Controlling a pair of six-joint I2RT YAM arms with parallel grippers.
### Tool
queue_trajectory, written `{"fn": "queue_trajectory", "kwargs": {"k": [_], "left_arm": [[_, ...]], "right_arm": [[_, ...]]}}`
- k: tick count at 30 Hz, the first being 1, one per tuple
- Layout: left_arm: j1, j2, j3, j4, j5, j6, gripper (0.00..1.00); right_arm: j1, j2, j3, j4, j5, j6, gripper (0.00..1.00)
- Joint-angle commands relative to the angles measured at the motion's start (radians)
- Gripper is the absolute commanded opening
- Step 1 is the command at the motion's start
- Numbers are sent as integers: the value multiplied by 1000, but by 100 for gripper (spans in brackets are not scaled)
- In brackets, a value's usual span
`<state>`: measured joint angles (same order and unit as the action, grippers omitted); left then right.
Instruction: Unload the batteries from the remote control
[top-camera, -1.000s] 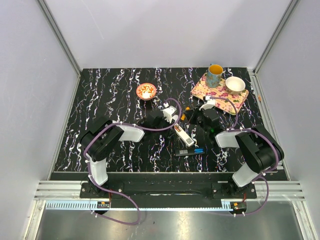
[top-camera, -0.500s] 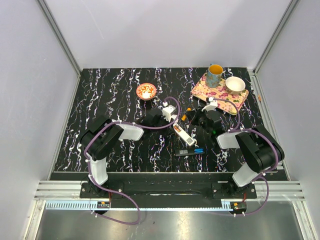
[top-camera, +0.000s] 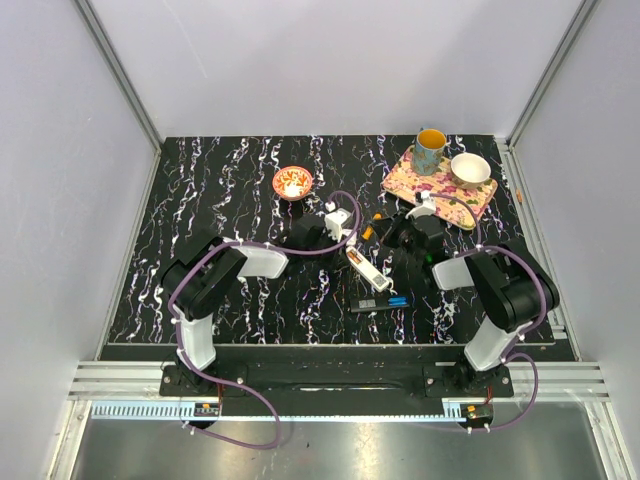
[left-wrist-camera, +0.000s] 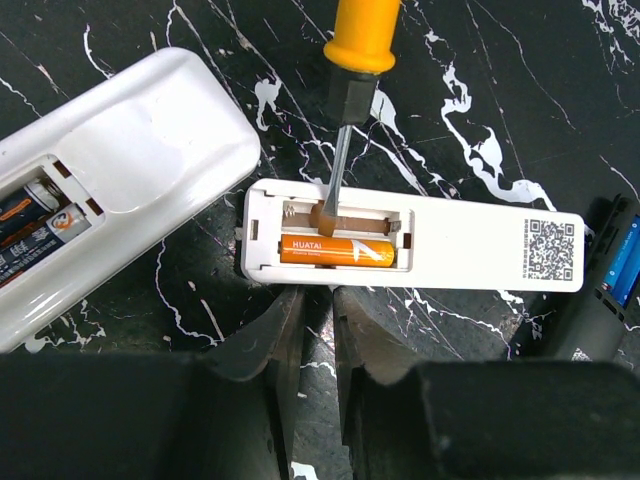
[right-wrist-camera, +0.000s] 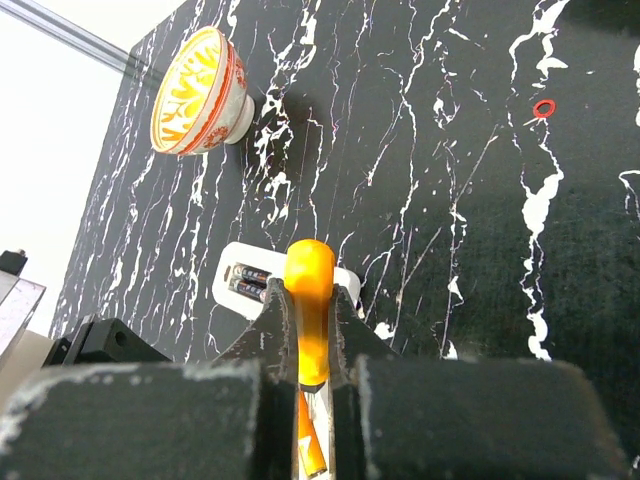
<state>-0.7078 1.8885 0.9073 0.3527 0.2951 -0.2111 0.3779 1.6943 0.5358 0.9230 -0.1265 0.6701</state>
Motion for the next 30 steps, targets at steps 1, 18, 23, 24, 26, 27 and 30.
{"fn": "queue_trajectory", "kwargs": {"k": [1,18,23,24,26,27,30], "left_arm": [[4,60,28,-50,-24,-2,22],[22,61,44,-92,-4,-20,22],[28,66,54,-103,15,-25,22],[28,69,59,-104,16,-25,22],[30,73,67,-116,19,-25,22],[30,73,70,-118,22,-25,22],[33,77,76,-129,25,-28,22]], "right_arm": [[36,57,20,-24,-254,154,0],[-4,162,56,30,-413,244,0],[-5,188,75,33,-475,243,0],[-5,192,81,34,-484,244,0],[-7,203,85,28,-501,241,0],[-7,211,87,28,-510,244,0],[-7,217,90,27,-524,244,0]]}}
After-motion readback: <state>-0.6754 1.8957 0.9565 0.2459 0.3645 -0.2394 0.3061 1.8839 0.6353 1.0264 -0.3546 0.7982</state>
